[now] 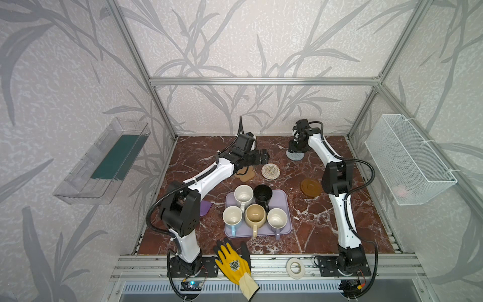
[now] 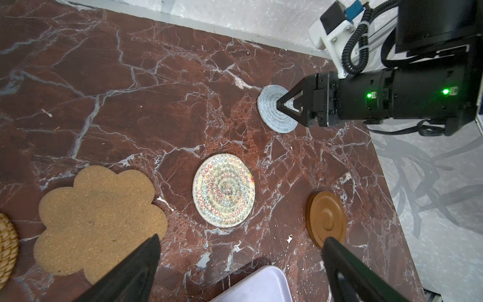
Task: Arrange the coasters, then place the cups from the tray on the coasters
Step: 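Push the blue-grey woven coaster toward the zigzag coaster with the right gripper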
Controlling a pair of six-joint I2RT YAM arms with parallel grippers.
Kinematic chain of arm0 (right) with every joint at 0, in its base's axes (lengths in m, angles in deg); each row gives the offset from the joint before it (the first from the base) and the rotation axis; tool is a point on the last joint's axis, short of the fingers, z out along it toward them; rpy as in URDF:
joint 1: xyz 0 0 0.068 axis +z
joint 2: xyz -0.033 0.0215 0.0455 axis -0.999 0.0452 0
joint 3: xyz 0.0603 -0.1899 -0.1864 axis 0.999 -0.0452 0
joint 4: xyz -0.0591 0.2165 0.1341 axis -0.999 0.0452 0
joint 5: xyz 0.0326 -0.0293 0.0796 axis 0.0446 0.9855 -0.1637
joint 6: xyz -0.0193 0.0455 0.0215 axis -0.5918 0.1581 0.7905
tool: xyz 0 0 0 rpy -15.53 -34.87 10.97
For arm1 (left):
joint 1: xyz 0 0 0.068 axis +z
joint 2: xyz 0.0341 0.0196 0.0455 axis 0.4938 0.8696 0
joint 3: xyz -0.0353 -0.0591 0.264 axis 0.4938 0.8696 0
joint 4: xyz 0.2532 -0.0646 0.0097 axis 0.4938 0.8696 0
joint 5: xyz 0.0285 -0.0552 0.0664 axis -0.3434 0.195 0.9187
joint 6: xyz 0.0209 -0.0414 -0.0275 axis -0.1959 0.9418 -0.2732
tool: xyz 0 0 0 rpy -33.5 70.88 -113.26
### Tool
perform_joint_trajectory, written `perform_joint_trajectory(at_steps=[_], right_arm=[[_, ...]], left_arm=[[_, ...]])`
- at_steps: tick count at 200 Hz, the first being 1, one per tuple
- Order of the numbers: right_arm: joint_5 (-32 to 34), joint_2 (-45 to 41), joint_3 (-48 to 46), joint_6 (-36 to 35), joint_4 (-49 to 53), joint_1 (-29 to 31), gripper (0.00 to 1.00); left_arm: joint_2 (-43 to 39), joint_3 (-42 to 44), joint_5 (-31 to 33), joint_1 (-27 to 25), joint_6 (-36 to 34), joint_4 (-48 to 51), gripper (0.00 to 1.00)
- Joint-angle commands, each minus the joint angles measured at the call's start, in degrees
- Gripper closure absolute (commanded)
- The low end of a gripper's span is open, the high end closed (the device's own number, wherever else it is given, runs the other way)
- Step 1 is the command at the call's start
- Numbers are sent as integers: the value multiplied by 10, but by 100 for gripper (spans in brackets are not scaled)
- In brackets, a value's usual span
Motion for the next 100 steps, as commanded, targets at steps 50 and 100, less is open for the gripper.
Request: perform_joint_trajectory(at_steps=[50, 100], right_arm=[[7, 46, 40, -14, 25, -2, 49], [12, 77, 69, -13, 71, -3, 53]], left_arm=[[12, -22, 1, -2, -7, 0, 1], [12, -16, 2, -2, 9, -8, 2]])
